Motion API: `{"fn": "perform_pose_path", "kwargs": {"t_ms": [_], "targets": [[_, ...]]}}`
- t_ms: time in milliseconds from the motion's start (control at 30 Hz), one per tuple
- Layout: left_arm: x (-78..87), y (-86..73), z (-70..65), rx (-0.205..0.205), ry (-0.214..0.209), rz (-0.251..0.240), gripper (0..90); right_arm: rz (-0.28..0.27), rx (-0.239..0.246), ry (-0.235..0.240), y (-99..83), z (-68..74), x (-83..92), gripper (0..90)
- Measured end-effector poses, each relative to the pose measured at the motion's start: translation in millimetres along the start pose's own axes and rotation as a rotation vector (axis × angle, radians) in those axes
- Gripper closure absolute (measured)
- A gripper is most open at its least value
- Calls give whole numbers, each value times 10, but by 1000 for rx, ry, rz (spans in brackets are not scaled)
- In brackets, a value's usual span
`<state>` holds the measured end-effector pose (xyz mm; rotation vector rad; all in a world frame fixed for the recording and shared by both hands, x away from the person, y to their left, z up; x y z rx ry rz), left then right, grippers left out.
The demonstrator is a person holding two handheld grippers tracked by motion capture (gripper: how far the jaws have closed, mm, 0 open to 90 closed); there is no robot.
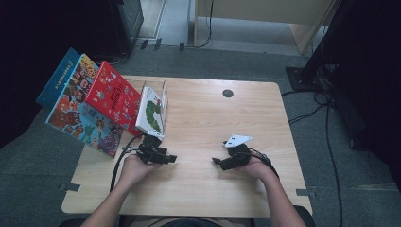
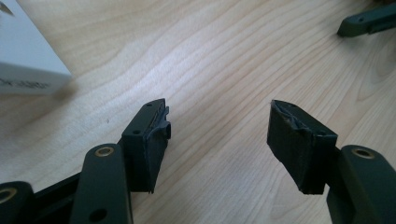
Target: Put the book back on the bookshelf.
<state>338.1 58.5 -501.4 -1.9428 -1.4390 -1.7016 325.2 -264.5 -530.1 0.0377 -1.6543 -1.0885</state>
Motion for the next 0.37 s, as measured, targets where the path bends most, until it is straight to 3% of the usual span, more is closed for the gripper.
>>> {"fn": "perform_pose_path", "kwargs": {"t_ms": [100, 167, 367], "targets": [[-17, 2, -2, 8, -21, -8, 378, -2, 3, -1, 0, -2, -2, 147], [-30, -1, -6, -9, -17, -10, 367, -2, 3, 0, 0, -3, -1, 146], [-32, -3, 7, -6, -28, -17, 362, -4, 8, 8, -2, -13, 1, 146]]}}
Point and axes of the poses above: each handheld gripper's, and its own axes: x roughly backward along the jaws, y roughly out of its top, z roughly to its left, the point moved 1 cm from there along -x, roughly forward along the jaws, and after that the axes turned 6 degrees about z, right-handed, at the moved point
